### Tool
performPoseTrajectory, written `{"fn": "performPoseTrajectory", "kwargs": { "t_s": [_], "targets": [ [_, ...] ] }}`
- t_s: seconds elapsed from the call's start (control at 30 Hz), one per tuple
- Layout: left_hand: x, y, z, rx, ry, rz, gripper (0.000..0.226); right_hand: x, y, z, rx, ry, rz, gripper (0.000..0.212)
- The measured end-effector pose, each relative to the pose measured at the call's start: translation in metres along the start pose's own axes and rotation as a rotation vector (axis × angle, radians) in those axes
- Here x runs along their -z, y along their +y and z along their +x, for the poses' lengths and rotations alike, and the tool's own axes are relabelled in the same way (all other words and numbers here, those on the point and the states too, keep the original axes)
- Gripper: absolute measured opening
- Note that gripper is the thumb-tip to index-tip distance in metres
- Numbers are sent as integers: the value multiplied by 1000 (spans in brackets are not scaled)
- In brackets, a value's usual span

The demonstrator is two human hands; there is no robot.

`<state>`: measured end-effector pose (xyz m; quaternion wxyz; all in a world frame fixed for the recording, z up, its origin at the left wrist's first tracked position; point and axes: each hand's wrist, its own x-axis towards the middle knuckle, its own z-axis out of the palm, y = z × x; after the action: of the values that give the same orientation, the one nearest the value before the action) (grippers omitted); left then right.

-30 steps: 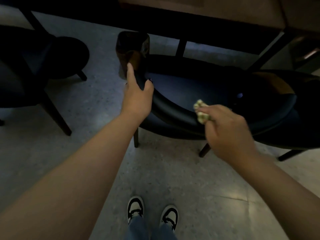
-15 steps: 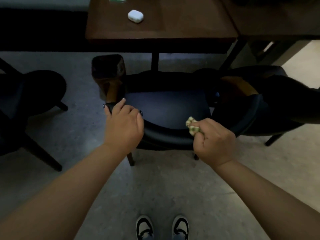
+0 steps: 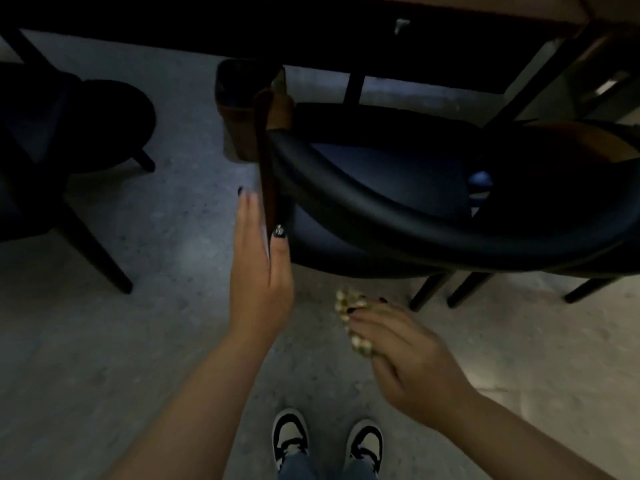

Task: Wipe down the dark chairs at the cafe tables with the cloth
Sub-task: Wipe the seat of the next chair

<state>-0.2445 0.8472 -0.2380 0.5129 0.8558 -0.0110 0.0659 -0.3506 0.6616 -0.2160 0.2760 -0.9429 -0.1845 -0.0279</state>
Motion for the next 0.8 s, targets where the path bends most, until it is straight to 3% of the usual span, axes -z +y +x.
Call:
{"fn": "performPoseTrajectory", "kwargs": {
  "t_s": [0.07, 0.13, 0.37, 0.5, 0.67, 0.77, 0.8],
  "targets": [
    [-3, -32, -23, 165, 15, -44, 59, -39, 26, 9, -180, -186, -16, 41],
    [-12, -63, -44, 289, 12, -84, 55, -77, 53, 27, -208, -321, -76, 48],
    [-63, -137, -78, 556, 23, -265, 47, -194, 108, 134, 240, -451, -432, 47],
    [-91, -162, -78, 586, 42, -291, 45, -245, 115, 179, 421, -599, -870, 44],
    [-111, -189, -77, 622, 67, -284, 40, -268, 130, 175, 588, -655, -1341, 42],
    [-118, -196, -82, 662, 91, -271, 40, -266, 147, 168, 798, -558, -1380, 40],
    [-118, -197, -84, 671, 100, -266, 39, -262, 157, 163, 750, -583, -1290, 41]
  ]
}}
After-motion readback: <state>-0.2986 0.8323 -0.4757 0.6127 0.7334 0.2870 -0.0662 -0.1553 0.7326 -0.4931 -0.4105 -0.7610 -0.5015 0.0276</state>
